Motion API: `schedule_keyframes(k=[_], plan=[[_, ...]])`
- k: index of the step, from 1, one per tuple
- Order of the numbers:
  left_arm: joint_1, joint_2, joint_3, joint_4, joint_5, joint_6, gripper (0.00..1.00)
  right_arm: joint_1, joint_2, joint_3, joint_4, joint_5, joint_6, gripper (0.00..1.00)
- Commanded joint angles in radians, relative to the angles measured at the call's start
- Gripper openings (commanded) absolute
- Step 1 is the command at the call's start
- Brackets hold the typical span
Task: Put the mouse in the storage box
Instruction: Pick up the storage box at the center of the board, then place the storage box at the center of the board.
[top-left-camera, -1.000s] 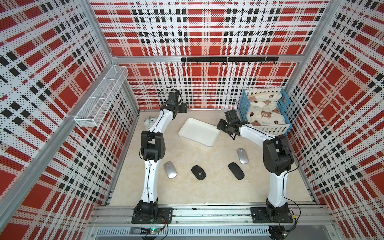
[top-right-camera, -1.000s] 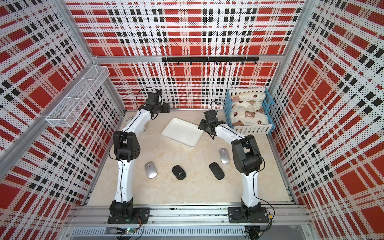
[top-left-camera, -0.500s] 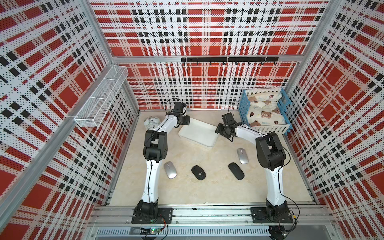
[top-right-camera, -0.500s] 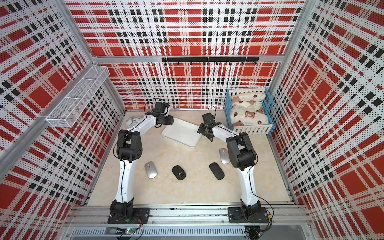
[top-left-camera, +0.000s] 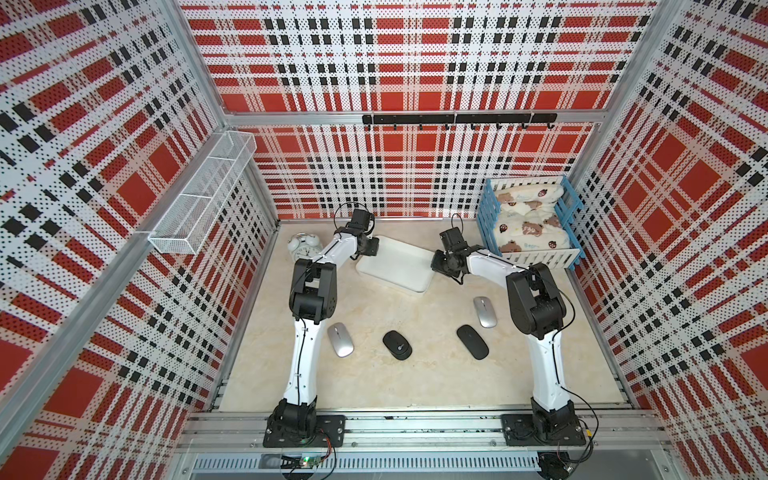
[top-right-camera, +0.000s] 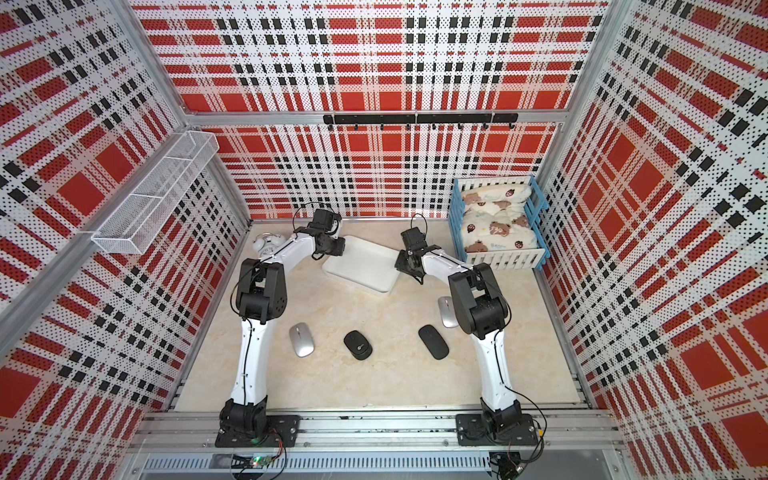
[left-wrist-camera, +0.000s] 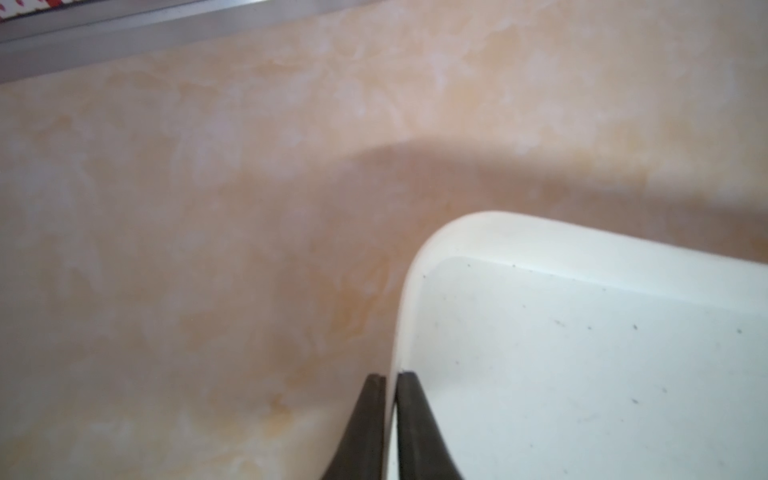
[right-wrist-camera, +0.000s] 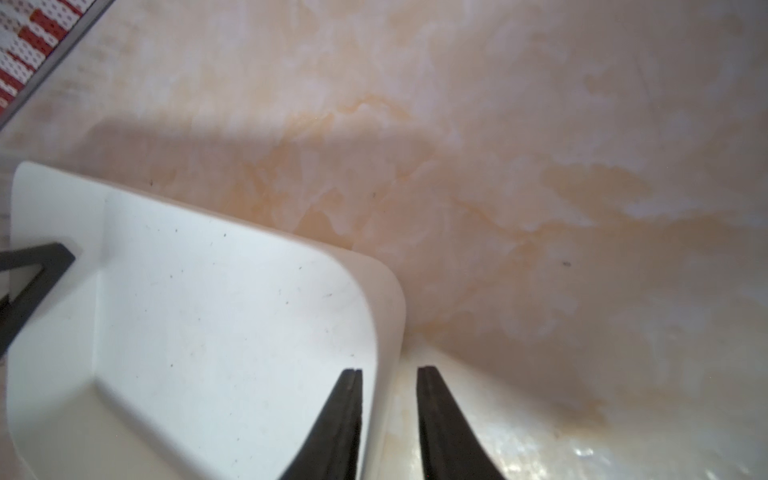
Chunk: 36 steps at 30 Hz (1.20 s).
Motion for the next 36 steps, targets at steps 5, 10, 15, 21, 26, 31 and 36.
schedule_keyframes(k=[5,10,15,21,26,31,36], plan=[[-0.015,-0.035,-0.092,0.018,-0.02,-0.062,0.0,-0.004,0.032,0.06,-0.096,0.064,-0.096,0.03],[-0.065,-0.166,-0.298,0.112,-0.019,-0.181,0.0,-0.036,0.031,0.12,-0.155,0.072,-0.213,0.0],[-0.104,-0.327,-0.524,0.202,-0.043,-0.328,0.0,-0.082,-0.003,0.14,-0.194,0.045,-0.374,0.0],[-0.171,-0.522,-0.798,0.268,-0.101,-0.434,0.0,-0.091,-0.109,-0.049,-0.171,0.035,-0.438,0.0],[-0.195,-0.693,-1.009,0.355,-0.141,-0.467,0.0,-0.06,-0.27,-0.324,-0.032,0.036,-0.382,0.0],[-0.162,-0.758,-1.133,0.461,-0.178,-0.443,0.0,-0.003,-0.399,-0.495,0.07,0.073,-0.333,0.0],[-0.141,-0.693,-1.132,0.533,-0.186,-0.411,0.0,0.003,-0.433,-0.53,0.105,0.098,-0.318,0.0]])
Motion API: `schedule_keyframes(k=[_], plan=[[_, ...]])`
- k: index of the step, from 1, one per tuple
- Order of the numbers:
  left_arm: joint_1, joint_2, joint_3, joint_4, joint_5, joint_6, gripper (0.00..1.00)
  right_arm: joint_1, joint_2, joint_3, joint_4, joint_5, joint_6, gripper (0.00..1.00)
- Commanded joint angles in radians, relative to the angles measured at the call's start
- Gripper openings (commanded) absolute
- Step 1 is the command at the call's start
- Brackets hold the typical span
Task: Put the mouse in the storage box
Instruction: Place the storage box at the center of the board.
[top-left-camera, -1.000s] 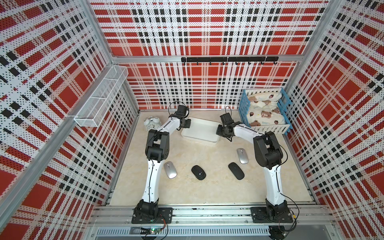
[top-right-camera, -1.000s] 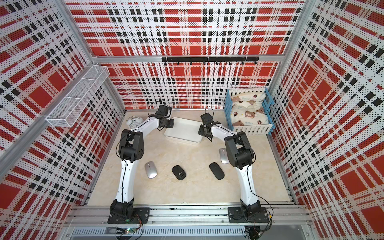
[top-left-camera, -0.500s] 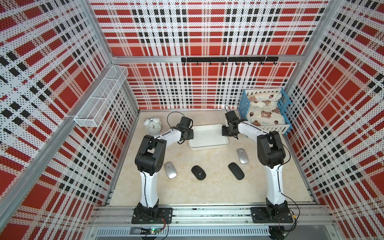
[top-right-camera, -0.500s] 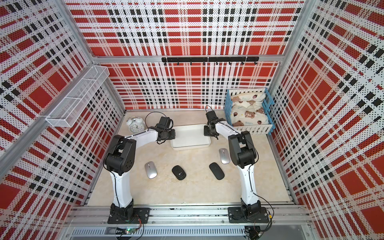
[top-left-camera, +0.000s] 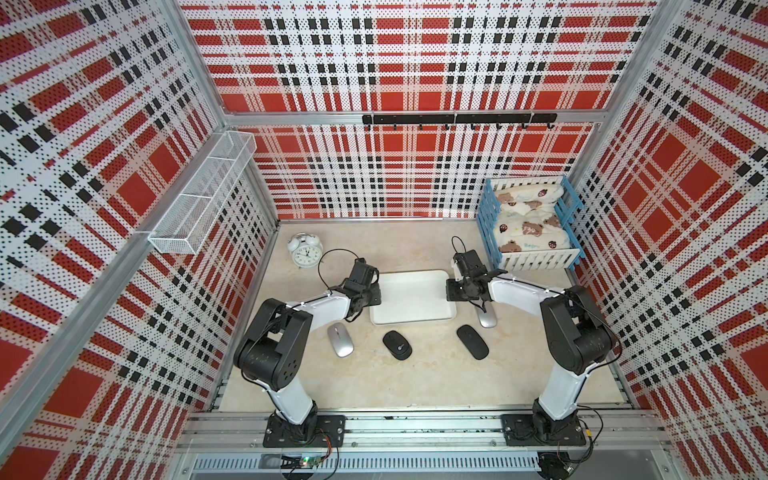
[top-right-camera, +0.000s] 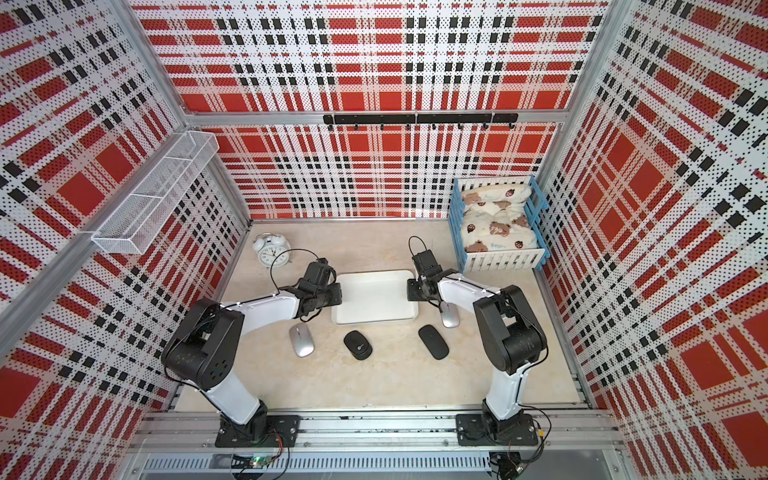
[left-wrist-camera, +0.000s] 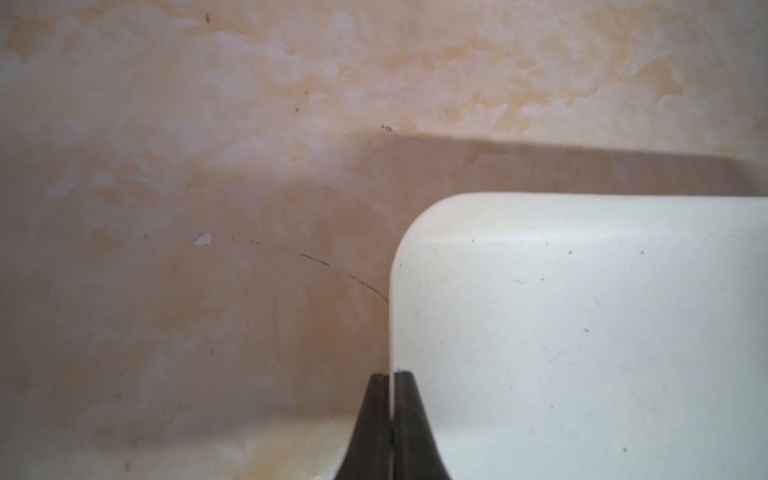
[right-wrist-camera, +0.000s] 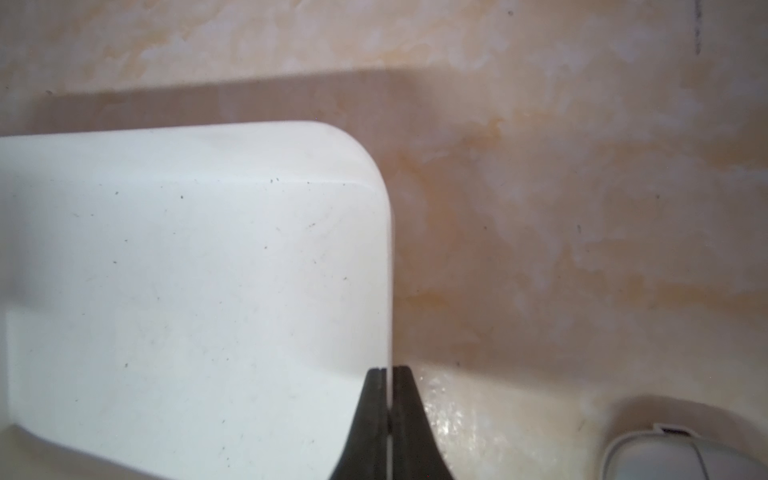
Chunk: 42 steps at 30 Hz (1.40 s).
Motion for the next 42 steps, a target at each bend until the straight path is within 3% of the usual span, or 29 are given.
schedule_keyframes(k=[1,13,18,26,37,42], plan=[[0.027,0.048,0.013,0.065,-0.071,0.047,0.0,-0.019,-0.03,0.003,0.031,0.11,0.013,0.0],[0.009,0.113,0.036,0.081,-0.086,0.05,0.0,-0.017,0.017,0.0,0.032,0.133,0.021,0.0],[0.0,0.108,0.033,0.072,-0.102,0.051,0.16,-0.017,0.02,-0.009,0.038,0.147,0.035,0.0],[-0.006,0.093,0.055,0.052,-0.127,0.077,0.36,-0.017,0.041,0.01,0.017,0.154,0.039,0.31],[-0.008,0.071,0.132,0.013,-0.133,0.098,0.49,-0.017,0.016,0.038,-0.021,0.154,0.034,0.5],[-0.01,-0.015,0.135,-0.037,-0.112,0.06,0.52,-0.017,-0.018,0.095,-0.079,0.175,-0.001,0.57]])
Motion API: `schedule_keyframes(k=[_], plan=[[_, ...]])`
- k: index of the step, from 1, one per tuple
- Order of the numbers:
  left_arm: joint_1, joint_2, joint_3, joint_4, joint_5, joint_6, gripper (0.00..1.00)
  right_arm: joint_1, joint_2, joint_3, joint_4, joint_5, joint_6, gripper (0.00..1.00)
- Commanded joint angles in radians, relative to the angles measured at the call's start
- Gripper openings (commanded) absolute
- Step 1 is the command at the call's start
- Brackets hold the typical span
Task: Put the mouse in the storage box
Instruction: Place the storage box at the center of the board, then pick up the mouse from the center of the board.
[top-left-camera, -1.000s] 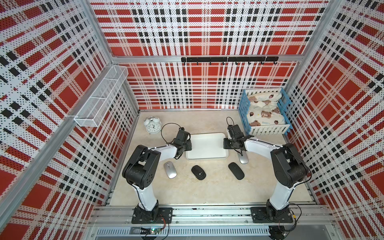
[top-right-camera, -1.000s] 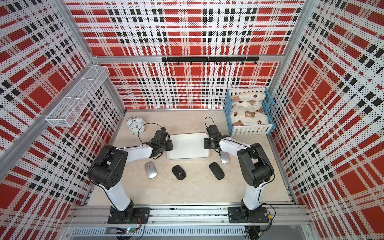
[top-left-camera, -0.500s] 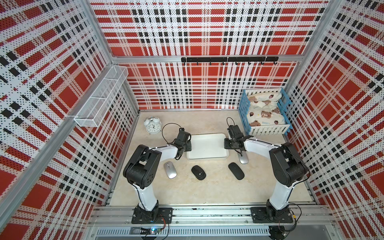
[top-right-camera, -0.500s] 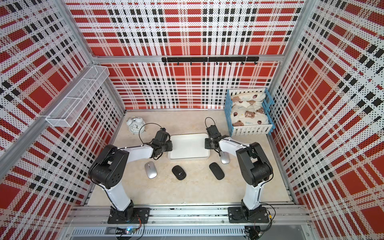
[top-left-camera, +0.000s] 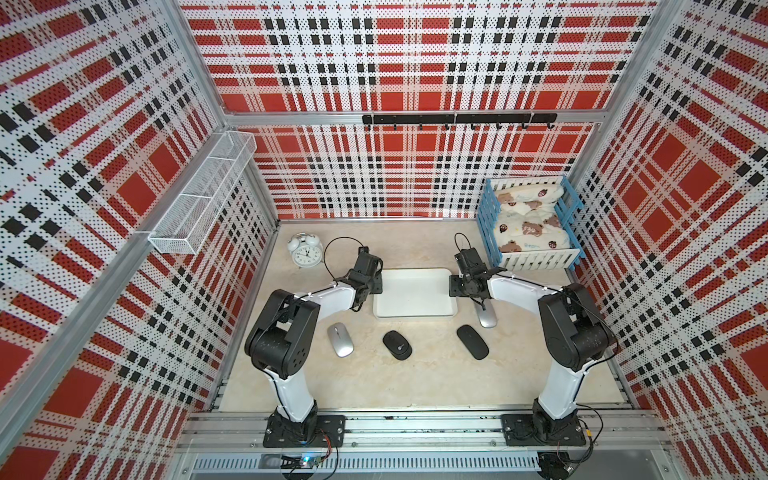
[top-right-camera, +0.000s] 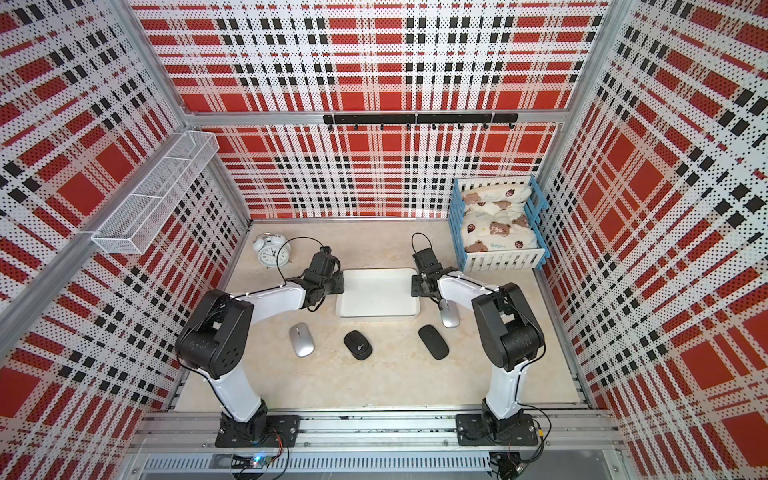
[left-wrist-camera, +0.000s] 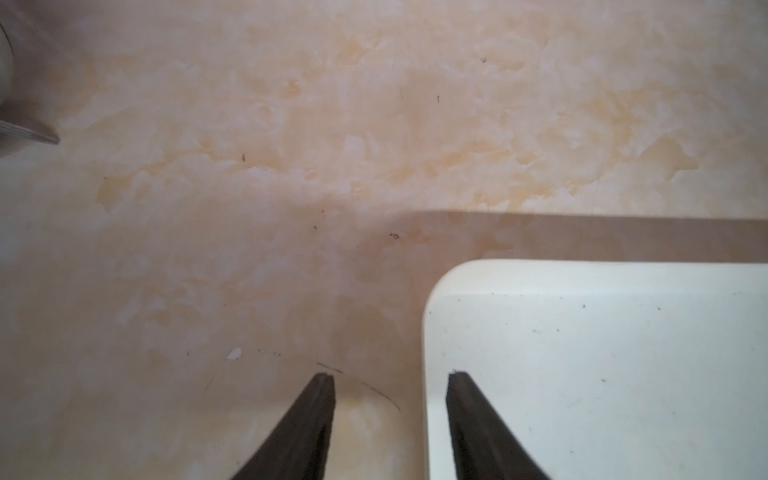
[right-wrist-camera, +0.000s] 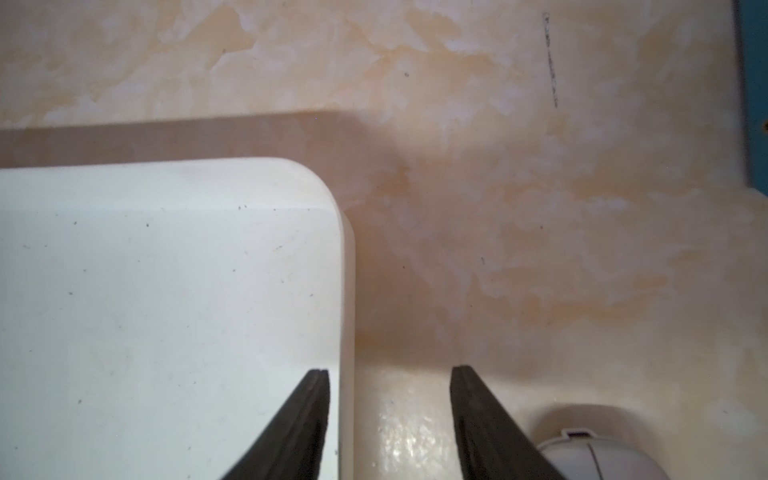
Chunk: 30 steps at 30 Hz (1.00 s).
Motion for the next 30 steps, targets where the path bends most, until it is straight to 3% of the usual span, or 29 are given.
schedule_keyframes(k=[1,7,8,9,10,14,17,22,26,30], plan=[[0.003,-0.096,0.002,-0.05,0.007,-0.018,0.52,-0.004,-0.056,0.048,-0.051,0.027,-0.031,0.58],[0.023,-0.306,-0.095,-0.169,-0.086,-0.13,0.55,0.016,-0.123,0.083,-0.067,-0.167,-0.178,0.6],[0.037,-0.359,-0.129,-0.194,-0.105,-0.159,0.65,0.03,-0.135,0.086,-0.068,-0.21,-0.204,0.6],[0.056,-0.414,-0.168,-0.22,-0.117,-0.192,0.89,0.045,-0.143,0.095,-0.077,-0.252,-0.226,0.6],[0.079,-0.464,-0.205,-0.242,-0.121,-0.224,0.96,0.06,-0.143,0.105,-0.089,-0.274,-0.242,0.6],[0.199,-0.677,-0.399,-0.281,-0.091,-0.354,0.99,0.138,-0.126,0.145,-0.125,-0.328,-0.293,0.6],[0.249,-0.727,-0.512,-0.285,-0.005,-0.412,0.99,0.199,-0.098,0.174,-0.121,-0.327,-0.34,0.6],[0.19,-0.657,-0.583,-0.211,0.076,-0.468,0.97,0.239,-0.012,0.255,-0.13,-0.297,-0.366,0.6],[0.08,-0.565,-0.524,-0.2,0.029,-0.466,0.96,0.24,0.039,0.284,-0.102,-0.301,-0.345,0.6],[0.041,-0.499,-0.493,-0.196,0.019,-0.49,0.96,0.24,0.058,0.287,-0.081,-0.295,-0.328,0.6]])
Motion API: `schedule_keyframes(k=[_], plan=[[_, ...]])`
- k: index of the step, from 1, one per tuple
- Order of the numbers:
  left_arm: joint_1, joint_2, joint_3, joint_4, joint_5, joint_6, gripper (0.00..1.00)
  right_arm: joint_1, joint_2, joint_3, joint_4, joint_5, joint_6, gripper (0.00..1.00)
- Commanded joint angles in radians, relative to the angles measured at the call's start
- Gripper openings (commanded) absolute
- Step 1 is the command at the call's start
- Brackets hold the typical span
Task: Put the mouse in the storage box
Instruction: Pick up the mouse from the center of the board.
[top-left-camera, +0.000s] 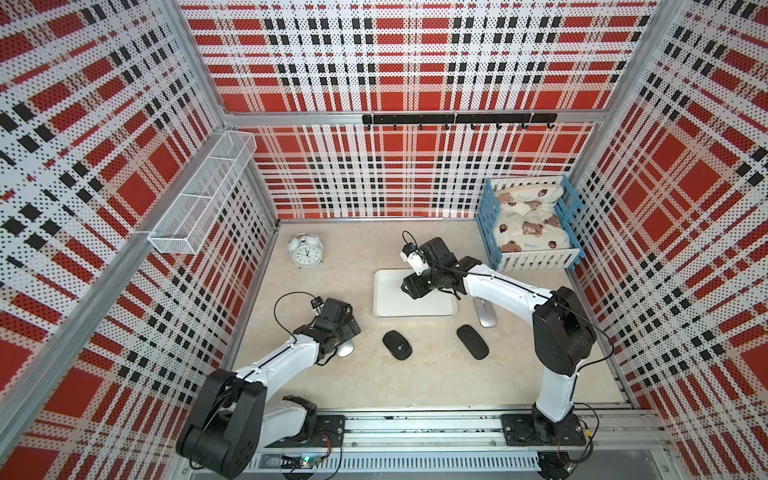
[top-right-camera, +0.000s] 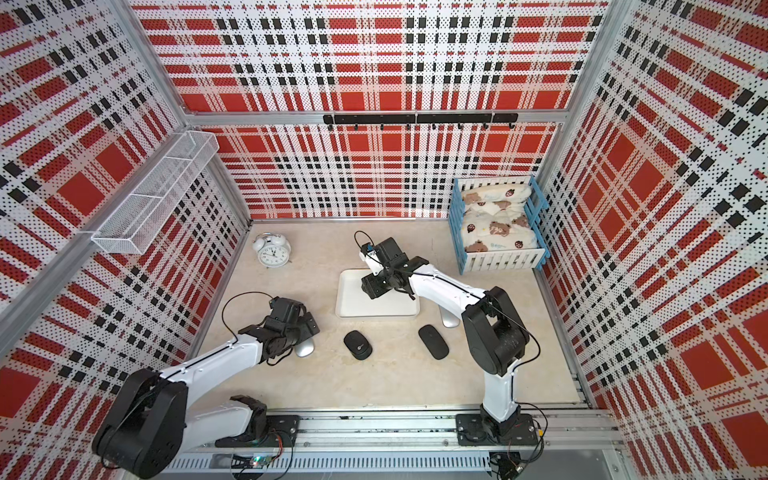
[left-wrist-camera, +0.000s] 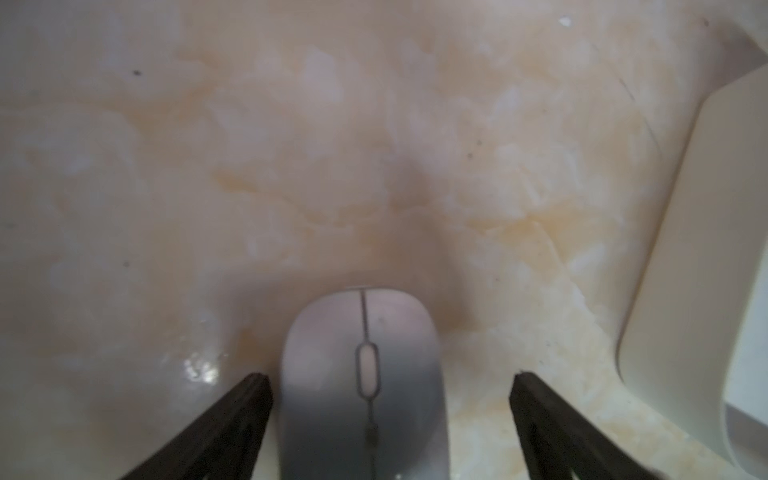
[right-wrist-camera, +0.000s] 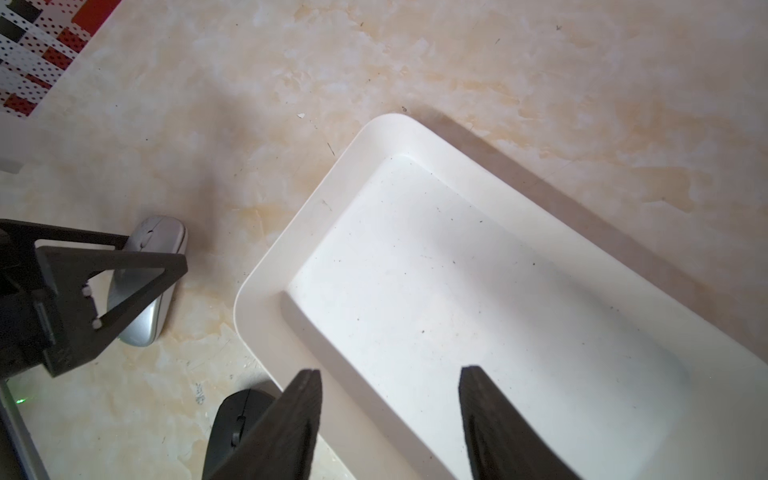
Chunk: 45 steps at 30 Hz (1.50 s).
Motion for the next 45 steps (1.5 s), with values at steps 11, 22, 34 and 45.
schedule_keyframes(k=[11,22,34,45], plan=[[-0.083,0.081,0.003,-0.062,-0.042,-0.08,0.87,-0.003,-0.023,-0.014,0.039,0.1,0.014,0.59],[-0.142,0.182,0.041,-0.102,-0.042,-0.059,0.83,-0.003,-0.005,0.032,0.043,0.131,0.025,0.58],[-0.179,0.218,0.103,-0.166,0.013,-0.004,0.58,-0.003,-0.017,0.022,0.05,0.172,0.028,0.58],[-0.188,0.235,0.169,-0.203,-0.037,0.038,0.44,-0.003,-0.017,0.018,0.06,0.19,0.04,0.58]])
